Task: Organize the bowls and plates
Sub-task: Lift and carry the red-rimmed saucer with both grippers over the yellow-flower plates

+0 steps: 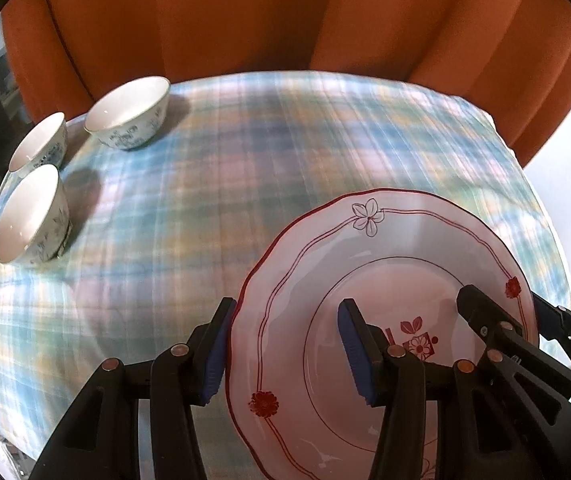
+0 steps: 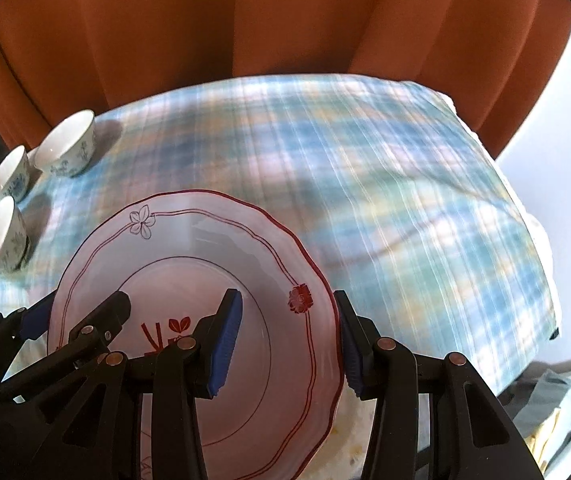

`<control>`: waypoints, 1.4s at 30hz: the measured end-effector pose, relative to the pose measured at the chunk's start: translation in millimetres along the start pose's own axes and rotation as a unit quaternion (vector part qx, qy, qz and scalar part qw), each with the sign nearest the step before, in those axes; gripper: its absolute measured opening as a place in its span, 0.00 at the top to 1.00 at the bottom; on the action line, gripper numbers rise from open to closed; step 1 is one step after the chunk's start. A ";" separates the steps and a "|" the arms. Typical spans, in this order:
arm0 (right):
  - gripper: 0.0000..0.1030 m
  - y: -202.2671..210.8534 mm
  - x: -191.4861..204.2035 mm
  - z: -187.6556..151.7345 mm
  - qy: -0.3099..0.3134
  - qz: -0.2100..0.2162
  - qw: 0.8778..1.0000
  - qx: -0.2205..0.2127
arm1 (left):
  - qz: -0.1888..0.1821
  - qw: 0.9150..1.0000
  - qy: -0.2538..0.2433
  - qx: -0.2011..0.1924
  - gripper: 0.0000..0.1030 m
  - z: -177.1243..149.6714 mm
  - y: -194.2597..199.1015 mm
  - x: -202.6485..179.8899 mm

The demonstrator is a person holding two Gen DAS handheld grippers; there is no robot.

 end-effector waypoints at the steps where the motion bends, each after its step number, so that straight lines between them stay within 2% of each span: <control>1: 0.51 0.0 -2.4 -4.6 -0.001 0.000 1.000 0.002 | 0.001 1.000 0.000 0.002 0.50 -3.1 -1.1 -2.2; 11: 0.51 -22.6 -26.7 -41.0 0.012 0.028 0.999 0.041 | 0.030 0.999 0.017 0.040 0.49 -41.0 -20.8 -23.7; 24: 0.51 -44.9 -54.4 -46.6 0.046 0.077 0.995 0.040 | 0.077 0.995 0.050 0.025 0.50 -53.8 -23.8 -49.6; 30: 0.51 -50.2 -53.3 -43.4 0.061 0.095 0.993 0.032 | 0.101 0.993 0.059 0.013 0.50 -54.4 -22.5 -50.6; 35: 0.51 -51.2 -53.9 -44.0 0.057 0.121 0.990 0.035 | 0.102 0.992 0.075 0.007 0.49 -54.9 -21.0 -48.7; 37: 0.54 -47.5 -58.0 -43.5 0.049 0.124 0.991 0.027 | 0.106 0.991 0.076 0.006 0.49 -54.8 -20.9 -49.2; 40: 0.69 -41.4 -65.4 -42.4 0.038 0.134 0.990 0.021 | 0.112 0.991 0.076 0.003 0.49 -54.4 -21.1 -50.0; 42: 0.73 -41.5 -68.7 -42.0 0.030 0.145 0.989 0.021 | 0.116 0.990 0.076 0.002 0.49 -54.4 -21.3 -49.5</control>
Point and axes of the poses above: each gripper's, at about its wrist camera, not at the fingertips, and y roughly against the way its jaws point, x to its left, z to its top, the point moved 6 cm from there along -y, roughly the way its jaws point, and after that the axes turned 4 degrees about y, right-handed, at the moved point
